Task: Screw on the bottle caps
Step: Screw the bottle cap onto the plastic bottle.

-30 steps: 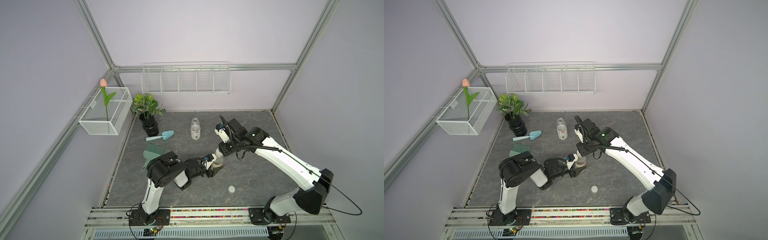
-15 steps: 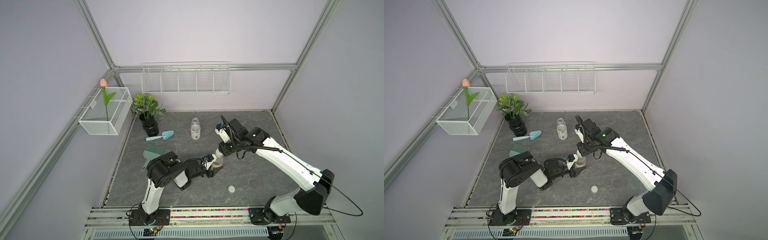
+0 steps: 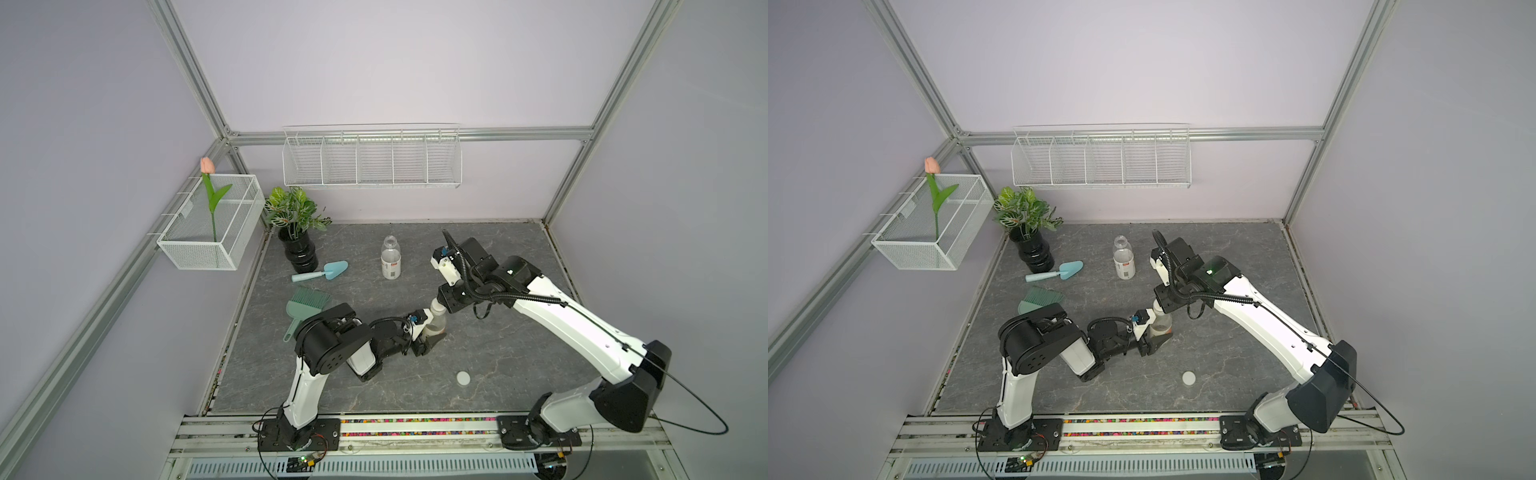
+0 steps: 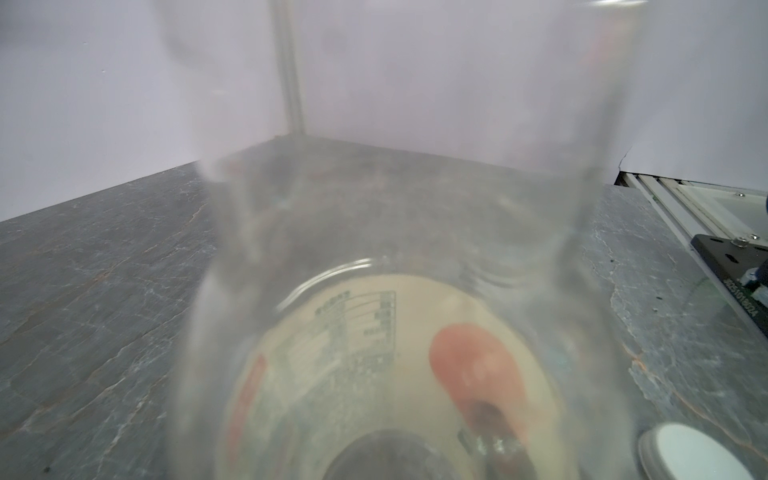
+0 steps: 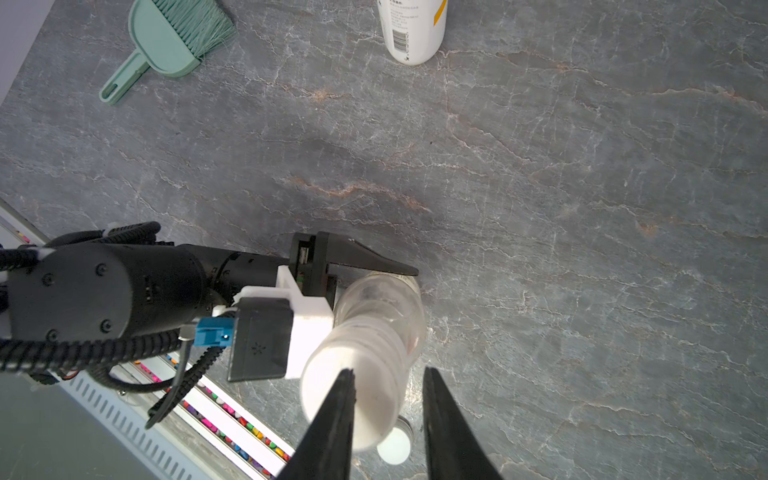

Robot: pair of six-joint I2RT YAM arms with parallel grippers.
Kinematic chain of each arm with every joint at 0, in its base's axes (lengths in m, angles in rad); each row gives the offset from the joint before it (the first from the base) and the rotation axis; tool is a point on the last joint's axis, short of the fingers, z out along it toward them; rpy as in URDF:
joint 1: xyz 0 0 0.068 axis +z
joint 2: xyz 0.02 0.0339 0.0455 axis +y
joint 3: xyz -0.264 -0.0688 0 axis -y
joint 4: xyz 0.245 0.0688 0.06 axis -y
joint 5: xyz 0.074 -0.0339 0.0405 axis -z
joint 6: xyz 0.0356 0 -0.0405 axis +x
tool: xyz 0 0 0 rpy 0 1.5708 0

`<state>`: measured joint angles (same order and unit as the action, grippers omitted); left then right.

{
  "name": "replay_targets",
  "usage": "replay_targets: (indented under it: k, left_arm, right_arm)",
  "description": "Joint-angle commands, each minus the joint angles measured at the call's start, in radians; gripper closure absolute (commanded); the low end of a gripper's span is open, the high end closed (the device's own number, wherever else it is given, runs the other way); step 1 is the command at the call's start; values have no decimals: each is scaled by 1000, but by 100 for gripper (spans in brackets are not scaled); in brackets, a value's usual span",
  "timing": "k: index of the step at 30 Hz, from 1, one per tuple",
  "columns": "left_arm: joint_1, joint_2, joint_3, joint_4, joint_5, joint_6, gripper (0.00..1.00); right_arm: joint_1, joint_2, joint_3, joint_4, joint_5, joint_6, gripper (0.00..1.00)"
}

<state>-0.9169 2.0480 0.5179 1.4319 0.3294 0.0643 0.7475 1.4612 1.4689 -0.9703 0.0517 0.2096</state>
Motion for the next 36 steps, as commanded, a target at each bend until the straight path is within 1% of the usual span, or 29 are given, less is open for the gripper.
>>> replay_targets:
  k: [1, 8, 20, 27, 36]
  left_arm:
    - [-7, 35, -25, -59, 3, 13, 33]
    - [-8, 32, -25, -59, 4, 13, 33]
    - [-9, 30, -30, -56, 2, 15, 33]
    - [-9, 29, -30, -55, -1, 15, 33]
    - [-9, 26, -30, -55, 1, 15, 33]
  right_arm:
    - [-5, -24, -19, 5, 3, 19, 70]
    - [-5, -24, -23, 38, -3, 21, 71]
    - [-5, -12, -33, 45, 2, 20, 69]
    - [-6, -15, -66, 67, -3, 24, 70]
    - [-7, -41, -61, 85, 11, 25, 69]
